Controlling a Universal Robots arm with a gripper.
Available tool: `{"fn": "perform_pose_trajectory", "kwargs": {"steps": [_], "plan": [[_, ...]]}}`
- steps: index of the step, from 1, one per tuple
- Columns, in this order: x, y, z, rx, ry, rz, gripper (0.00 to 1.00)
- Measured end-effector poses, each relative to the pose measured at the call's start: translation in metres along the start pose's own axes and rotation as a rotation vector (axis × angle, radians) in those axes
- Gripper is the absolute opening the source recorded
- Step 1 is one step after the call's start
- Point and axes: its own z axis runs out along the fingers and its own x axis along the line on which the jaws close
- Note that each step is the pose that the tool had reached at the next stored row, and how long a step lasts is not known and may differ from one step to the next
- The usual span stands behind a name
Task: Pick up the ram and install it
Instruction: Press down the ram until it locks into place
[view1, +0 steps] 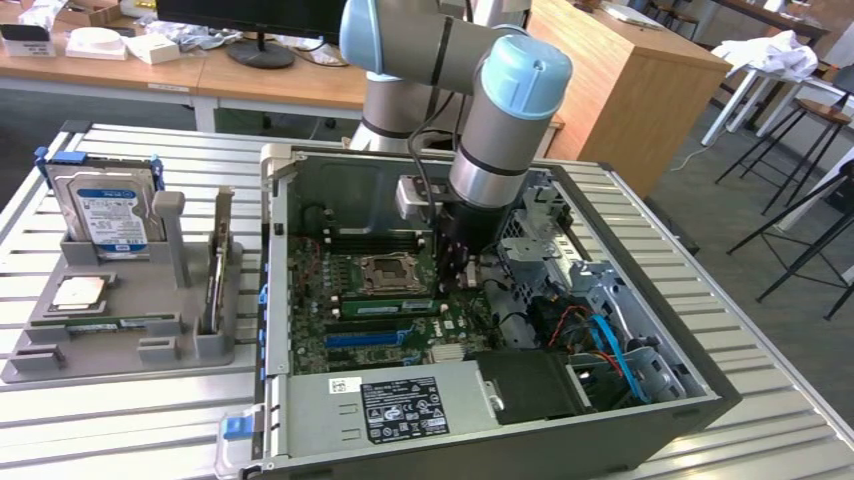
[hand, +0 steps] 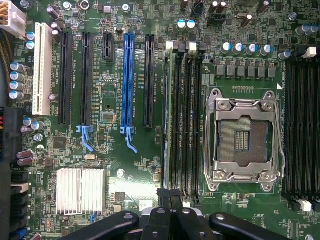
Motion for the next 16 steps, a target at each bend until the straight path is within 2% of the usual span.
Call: {"fn": "perform_pose_trajectory", "kwargs": {"steps": [16], "plan": [[0.0,-0.0001,0.004,0.0001,-0.0001,0.0,0.1]]}}
